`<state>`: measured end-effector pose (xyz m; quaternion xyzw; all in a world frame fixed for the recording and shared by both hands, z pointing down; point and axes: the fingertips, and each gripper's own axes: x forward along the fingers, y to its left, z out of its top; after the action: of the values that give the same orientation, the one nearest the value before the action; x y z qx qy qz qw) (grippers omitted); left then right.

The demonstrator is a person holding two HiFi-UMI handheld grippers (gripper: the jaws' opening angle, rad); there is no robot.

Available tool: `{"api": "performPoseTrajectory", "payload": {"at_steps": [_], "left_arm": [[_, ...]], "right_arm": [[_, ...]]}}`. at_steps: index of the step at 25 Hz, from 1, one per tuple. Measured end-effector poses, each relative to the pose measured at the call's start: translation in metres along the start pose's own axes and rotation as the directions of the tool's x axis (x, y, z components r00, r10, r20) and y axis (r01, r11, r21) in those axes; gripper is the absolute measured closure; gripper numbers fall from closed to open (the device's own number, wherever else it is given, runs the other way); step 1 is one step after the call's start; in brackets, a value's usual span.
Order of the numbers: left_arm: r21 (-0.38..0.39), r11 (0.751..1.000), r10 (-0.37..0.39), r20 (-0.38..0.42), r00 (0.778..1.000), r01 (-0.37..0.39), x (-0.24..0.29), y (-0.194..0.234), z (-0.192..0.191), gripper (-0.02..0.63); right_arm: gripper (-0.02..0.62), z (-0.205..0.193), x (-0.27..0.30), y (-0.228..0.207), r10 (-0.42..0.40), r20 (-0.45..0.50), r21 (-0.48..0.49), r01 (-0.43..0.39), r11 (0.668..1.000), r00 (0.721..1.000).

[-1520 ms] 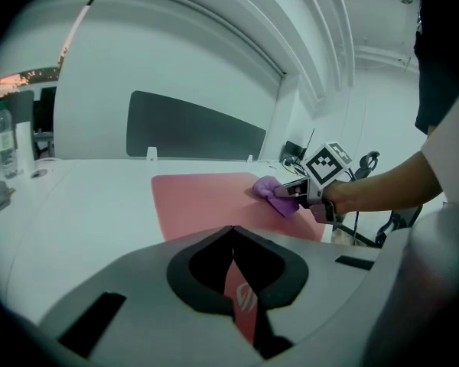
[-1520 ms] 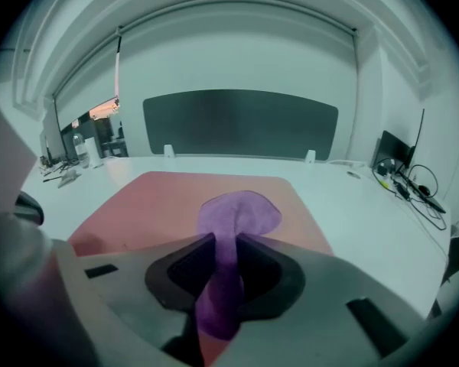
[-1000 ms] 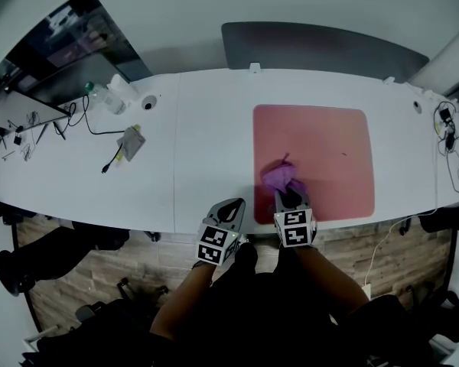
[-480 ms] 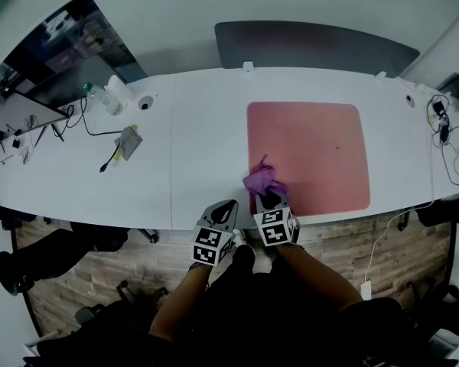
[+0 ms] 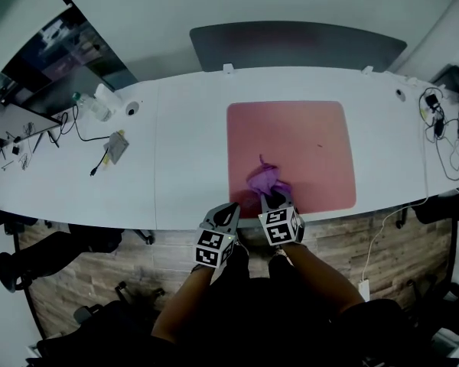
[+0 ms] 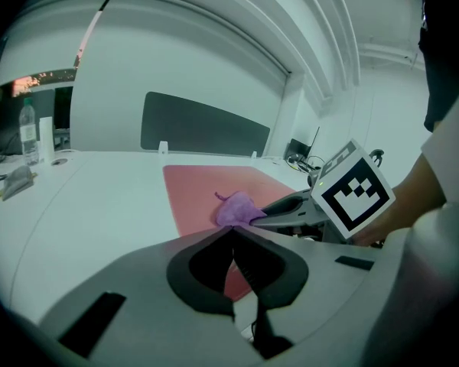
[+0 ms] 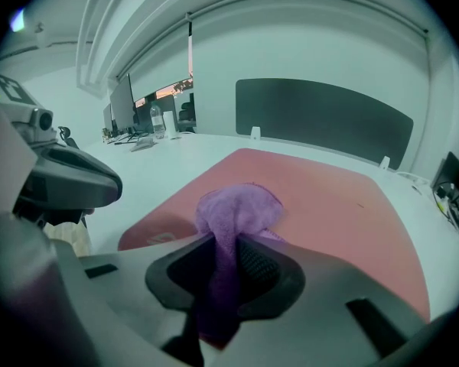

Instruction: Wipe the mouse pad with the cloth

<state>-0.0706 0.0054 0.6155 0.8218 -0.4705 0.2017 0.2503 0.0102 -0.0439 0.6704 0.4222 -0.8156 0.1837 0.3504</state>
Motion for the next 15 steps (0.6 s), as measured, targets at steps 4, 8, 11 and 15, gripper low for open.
{"api": "performPoseTrajectory", "payload": {"at_steps": [4,8,11,15], "left_arm": [[0.011,1.0,-0.021,-0.007,1.0,0.021,0.017,-0.026,0.005,0.584],[0.019,0.999,-0.041,-0.008,0.999,0.041,0.032,-0.05,0.014,0.584],[0.035,0.998,-0.059,0.015,0.998,0.059,0.044,-0.071,0.026,0.584],[0.07,0.994,-0.08,0.011,0.997,0.079,0.056,-0.096,0.036,0.584]], "right_arm": [[0.503,-0.017,-0.015,-0.035,-0.042,-0.004,0.02,0.042,0.999,0.999],[0.503,-0.034,-0.03,-0.067,-0.078,-0.006,0.041,0.078,0.996,0.997],[0.502,-0.047,-0.04,-0.092,-0.094,-0.009,0.036,0.094,0.995,0.996],[0.502,-0.06,-0.053,-0.127,-0.126,-0.004,0.05,0.126,0.991,0.992]]}}
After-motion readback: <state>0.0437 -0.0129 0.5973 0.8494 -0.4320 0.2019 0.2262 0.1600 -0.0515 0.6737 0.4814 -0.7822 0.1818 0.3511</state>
